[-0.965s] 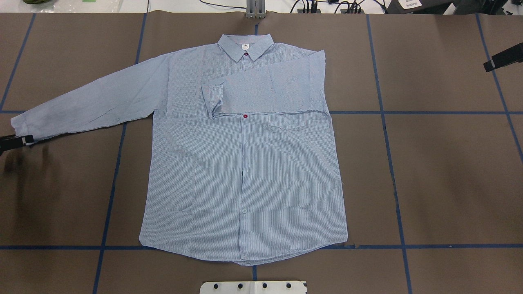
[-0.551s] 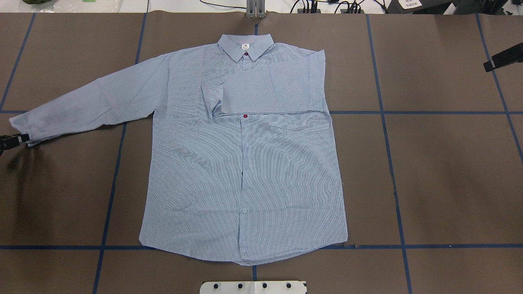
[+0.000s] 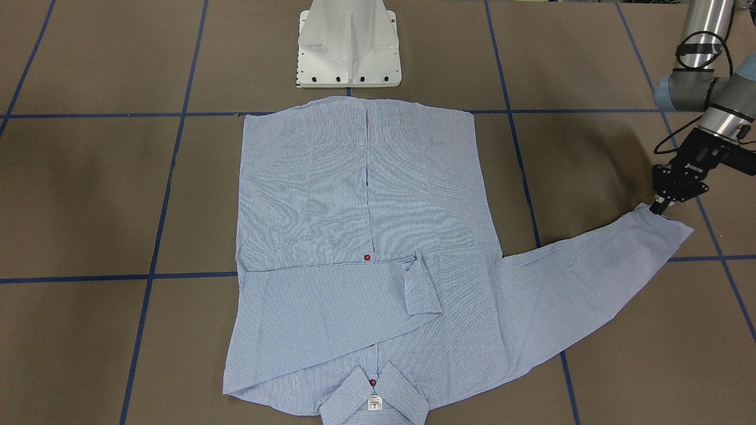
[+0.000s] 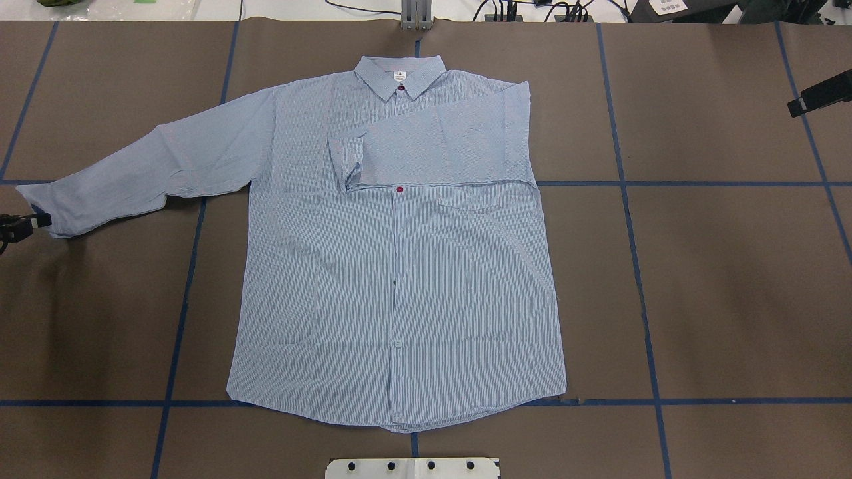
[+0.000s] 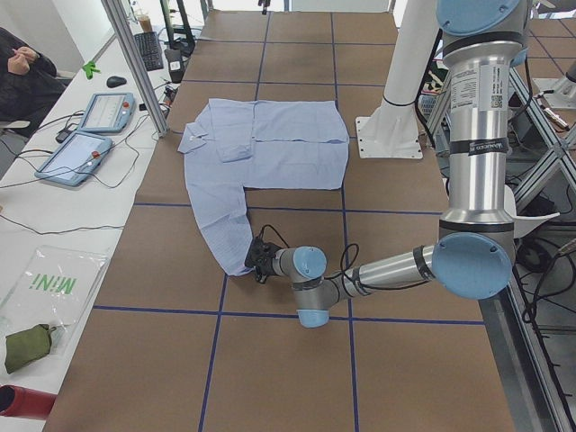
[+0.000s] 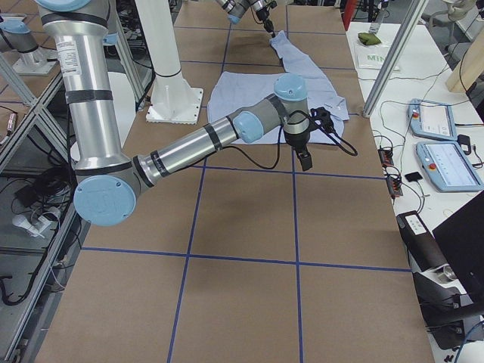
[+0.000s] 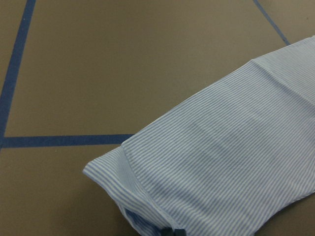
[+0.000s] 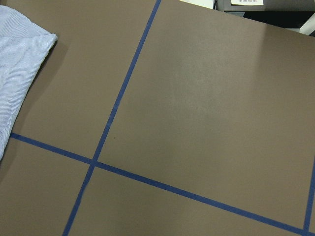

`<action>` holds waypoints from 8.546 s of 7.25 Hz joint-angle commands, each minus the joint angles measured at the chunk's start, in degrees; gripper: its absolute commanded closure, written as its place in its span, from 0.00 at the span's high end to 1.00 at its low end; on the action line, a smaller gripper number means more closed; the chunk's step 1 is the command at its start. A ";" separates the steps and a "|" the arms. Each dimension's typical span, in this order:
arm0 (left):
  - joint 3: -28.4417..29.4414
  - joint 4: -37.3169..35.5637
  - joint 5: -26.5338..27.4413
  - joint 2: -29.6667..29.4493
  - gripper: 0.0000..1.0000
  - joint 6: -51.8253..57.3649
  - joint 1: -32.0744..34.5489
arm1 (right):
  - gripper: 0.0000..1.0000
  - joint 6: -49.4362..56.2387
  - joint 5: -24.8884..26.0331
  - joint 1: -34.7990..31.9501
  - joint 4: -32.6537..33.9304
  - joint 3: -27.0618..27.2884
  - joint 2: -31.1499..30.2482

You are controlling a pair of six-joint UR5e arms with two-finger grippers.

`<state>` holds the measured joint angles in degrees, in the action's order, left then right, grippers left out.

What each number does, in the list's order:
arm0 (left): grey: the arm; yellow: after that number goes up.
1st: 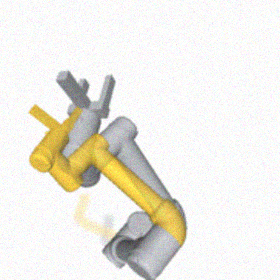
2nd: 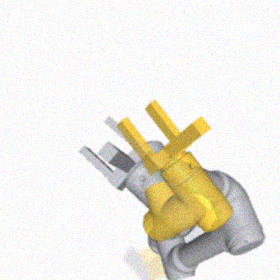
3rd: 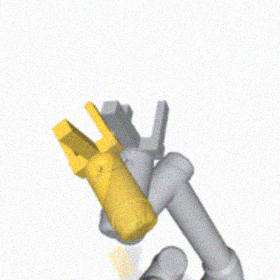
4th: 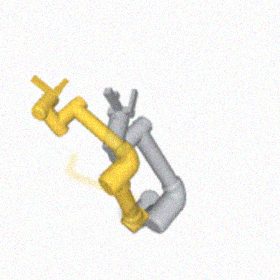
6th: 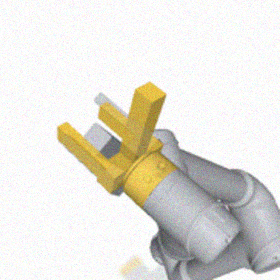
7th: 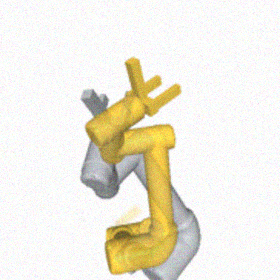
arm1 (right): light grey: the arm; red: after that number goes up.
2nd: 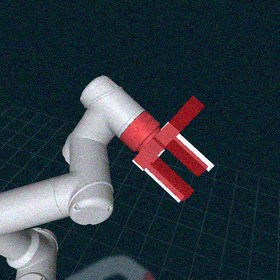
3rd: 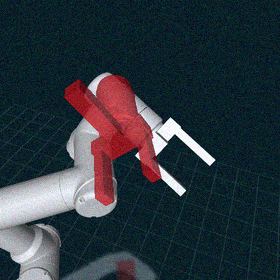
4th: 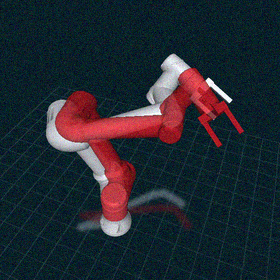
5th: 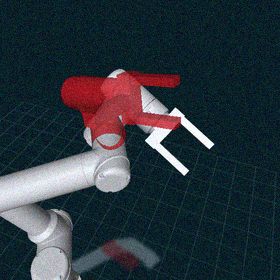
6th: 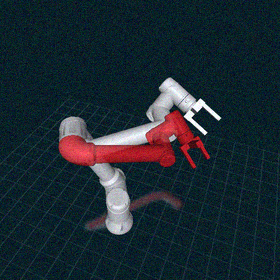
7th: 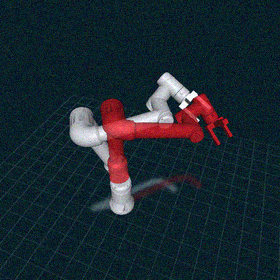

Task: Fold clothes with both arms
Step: 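Carry the sleeve cuff across the shirt toward the other sleeve and release, then move the left gripper to one hem corner while the right moves to the other, then grasp the shirt hem corners with both grippers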

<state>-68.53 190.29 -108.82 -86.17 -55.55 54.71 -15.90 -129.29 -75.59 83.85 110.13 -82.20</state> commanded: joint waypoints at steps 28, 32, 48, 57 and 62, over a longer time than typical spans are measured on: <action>-45.79 -86.92 13.38 -36.80 1.00 -2.74 -28.17 | 1.00 -35.02 3.67 15.34 -13.10 13.84 -5.58; -56.78 -86.31 9.76 -19.70 1.00 -3.56 -27.11 | 1.00 -58.23 32.42 47.28 -13.10 23.81 -12.10; -49.07 -79.11 18.91 -5.15 0.53 -33.13 -42.76 | 1.00 -66.28 52.11 63.54 -12.83 21.89 -12.10; -49.16 -79.28 19.08 -4.53 0.31 -33.30 -44.69 | 1.00 -66.28 53.44 64.34 -13.18 20.83 -12.02; -53.80 -79.46 19.08 -1.64 0.00 -33.39 -44.69 | 1.00 -69.94 53.69 67.39 -13.01 20.74 -12.02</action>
<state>-120.34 110.85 -89.74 -89.12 -88.93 10.02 -83.24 -76.05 -10.17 70.70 130.98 -94.22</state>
